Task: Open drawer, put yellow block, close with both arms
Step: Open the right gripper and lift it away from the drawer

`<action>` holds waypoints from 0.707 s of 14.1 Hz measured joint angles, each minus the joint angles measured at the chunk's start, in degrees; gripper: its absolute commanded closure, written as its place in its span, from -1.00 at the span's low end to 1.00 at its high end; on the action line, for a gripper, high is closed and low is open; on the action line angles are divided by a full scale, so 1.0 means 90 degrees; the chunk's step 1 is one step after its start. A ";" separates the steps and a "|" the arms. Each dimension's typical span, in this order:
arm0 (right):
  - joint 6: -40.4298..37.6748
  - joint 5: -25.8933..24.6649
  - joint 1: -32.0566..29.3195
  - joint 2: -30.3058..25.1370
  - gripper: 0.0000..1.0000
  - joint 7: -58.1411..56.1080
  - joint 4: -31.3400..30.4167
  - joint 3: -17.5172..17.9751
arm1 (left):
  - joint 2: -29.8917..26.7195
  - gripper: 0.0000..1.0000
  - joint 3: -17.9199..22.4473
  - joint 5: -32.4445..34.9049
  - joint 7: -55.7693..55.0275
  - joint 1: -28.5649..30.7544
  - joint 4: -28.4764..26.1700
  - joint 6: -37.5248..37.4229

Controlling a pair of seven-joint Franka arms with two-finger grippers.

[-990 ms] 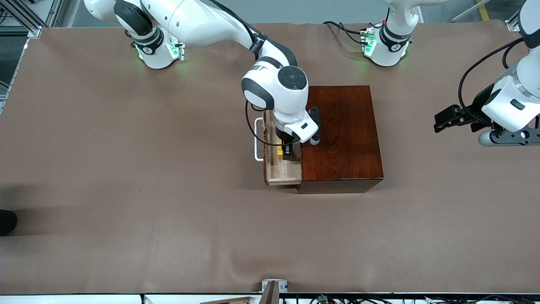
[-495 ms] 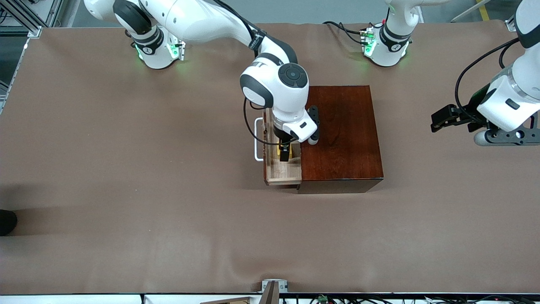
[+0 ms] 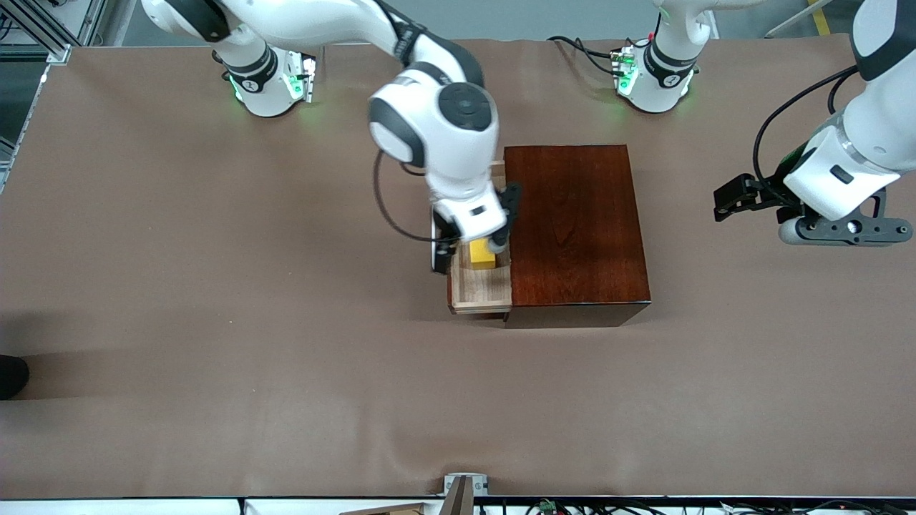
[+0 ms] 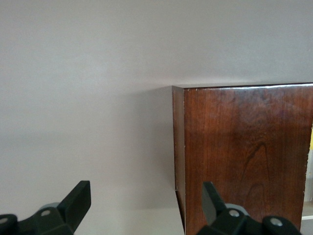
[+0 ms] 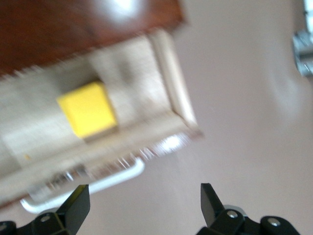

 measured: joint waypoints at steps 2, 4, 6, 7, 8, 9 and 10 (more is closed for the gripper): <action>-0.0196 0.0223 -0.0597 -0.0198 -1.00 0.0000 0.0004 -0.0022 | 0.0042 -1.00 -0.0096 -0.0019 0.0041 0.0000 -0.0006 0.0000; -0.0283 0.0410 -0.1298 -0.0335 -1.00 -0.0002 0.0006 -0.0044 | 0.0101 -1.00 -0.0256 -0.0261 0.0046 -0.0005 -0.0010 0.0000; -0.0309 0.0556 -0.2105 -0.0457 -1.00 -0.0005 0.0003 -0.0055 | 0.0177 -1.00 -0.0470 -0.0547 0.0054 -0.0010 -0.0012 0.0003; -0.0321 0.0607 -0.2519 -0.0516 -1.00 -0.0020 -0.0008 -0.0049 | 0.0220 -1.00 -0.0619 -0.0632 0.0079 -0.0011 -0.0012 0.0020; -0.0322 0.0634 -0.2890 -0.0592 -1.00 -0.0036 -0.0052 -0.0043 | 0.0265 -1.00 -0.0811 -0.0680 0.0151 -0.0015 -0.0012 0.0060; -0.0321 0.0655 -0.3198 -0.0685 -1.00 -0.0045 -0.0137 -0.0040 | 0.0305 -1.00 -0.1065 -0.0704 0.0302 -0.0017 -0.0010 0.0095; -0.0325 0.0678 -0.3443 -0.0789 -1.00 -0.0047 -0.0213 -0.0037 | 0.0336 -1.00 -0.1364 -0.0710 0.0484 -0.0025 -0.0010 0.0137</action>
